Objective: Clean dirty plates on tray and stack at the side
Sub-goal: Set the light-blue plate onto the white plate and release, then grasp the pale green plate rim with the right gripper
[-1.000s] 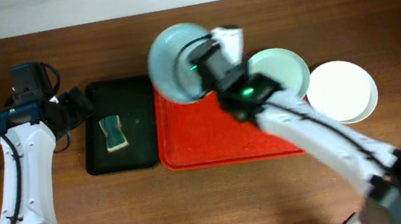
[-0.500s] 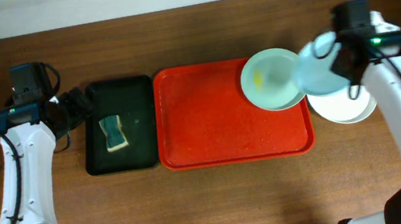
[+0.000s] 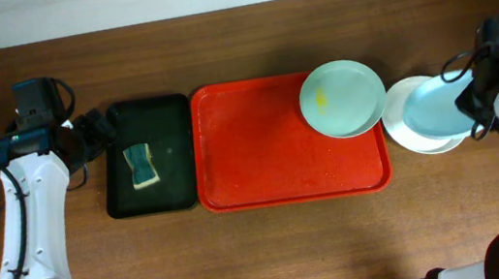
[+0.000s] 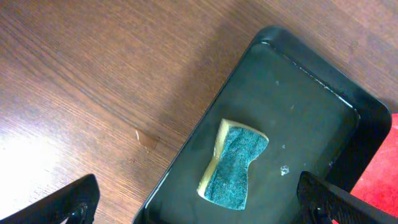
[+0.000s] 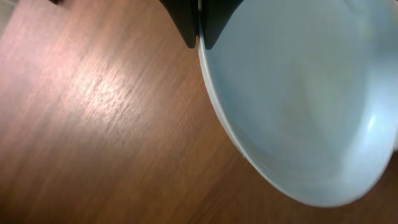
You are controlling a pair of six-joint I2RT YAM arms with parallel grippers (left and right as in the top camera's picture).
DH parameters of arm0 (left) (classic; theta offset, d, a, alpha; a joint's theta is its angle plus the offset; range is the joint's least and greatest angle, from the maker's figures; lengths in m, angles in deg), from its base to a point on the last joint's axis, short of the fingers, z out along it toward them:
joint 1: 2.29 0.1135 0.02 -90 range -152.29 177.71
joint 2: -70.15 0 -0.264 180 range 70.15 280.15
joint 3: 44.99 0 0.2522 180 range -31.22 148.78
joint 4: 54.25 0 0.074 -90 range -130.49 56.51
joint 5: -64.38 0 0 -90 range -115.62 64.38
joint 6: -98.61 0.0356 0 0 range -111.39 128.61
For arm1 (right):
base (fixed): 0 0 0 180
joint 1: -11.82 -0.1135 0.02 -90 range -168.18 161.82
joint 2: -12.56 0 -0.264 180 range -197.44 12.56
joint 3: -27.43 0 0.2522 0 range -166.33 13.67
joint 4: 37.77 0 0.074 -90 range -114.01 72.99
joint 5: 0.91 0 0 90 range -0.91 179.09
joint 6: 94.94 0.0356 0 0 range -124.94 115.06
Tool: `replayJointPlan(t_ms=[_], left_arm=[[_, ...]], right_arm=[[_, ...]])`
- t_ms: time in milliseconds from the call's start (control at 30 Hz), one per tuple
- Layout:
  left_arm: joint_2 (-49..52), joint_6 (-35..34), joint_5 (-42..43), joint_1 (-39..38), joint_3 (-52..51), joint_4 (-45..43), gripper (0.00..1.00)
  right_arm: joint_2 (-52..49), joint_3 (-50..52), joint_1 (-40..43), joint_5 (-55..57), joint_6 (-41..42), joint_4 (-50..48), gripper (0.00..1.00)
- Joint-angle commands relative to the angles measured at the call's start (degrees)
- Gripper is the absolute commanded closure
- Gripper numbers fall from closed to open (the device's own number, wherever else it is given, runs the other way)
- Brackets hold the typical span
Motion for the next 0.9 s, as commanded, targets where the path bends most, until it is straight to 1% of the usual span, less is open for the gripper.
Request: replayJointPlan(t_ms=[0,333,567,733,767,800,833,867], left_arm=[[-0.7,-0.5,0.2,0.0,0.0,0.1,0.01],[-0.7,-0.5,0.2,0.0,0.0,0.1,0.0],[-0.7,-0.5,0.2,0.0,0.0,0.1,0.01],[-0.7,-0.5,0.2,0.0,0.0,0.1,0.01],[-0.7,-0.5,0.2,0.0,0.0,0.1,0.01],[-0.7,-0.5,0.2,0.0,0.0,0.1,0.01],[-0.7,-0.5,0.2,0.0,0.0,0.1,0.01],[-0.7,-0.5,0.2,0.0,0.0,0.1,0.01]], right_arm=[[1.2,4.9,0.0,-0.5,0.5,-5.0,0.96],[1.1,11.2,0.0,-0.5,0.3,-12.0,0.96],[1.0,16.6,0.0,-2.6,0.3,-17.5,0.96],[0.9,19.0,0.0,-2.6,0.3,-19.8,0.96],[0.9,19.1,0.0,-2.6,0.3,-19.6,0.94],[0.9,19.1,0.0,-2.6,0.3,-19.6,0.86],[0.9,19.1,0.0,-2.8,0.3,-19.4,0.76],[0.9,19.1,0.0,-3.3,-0.3,-18.9,0.62]])
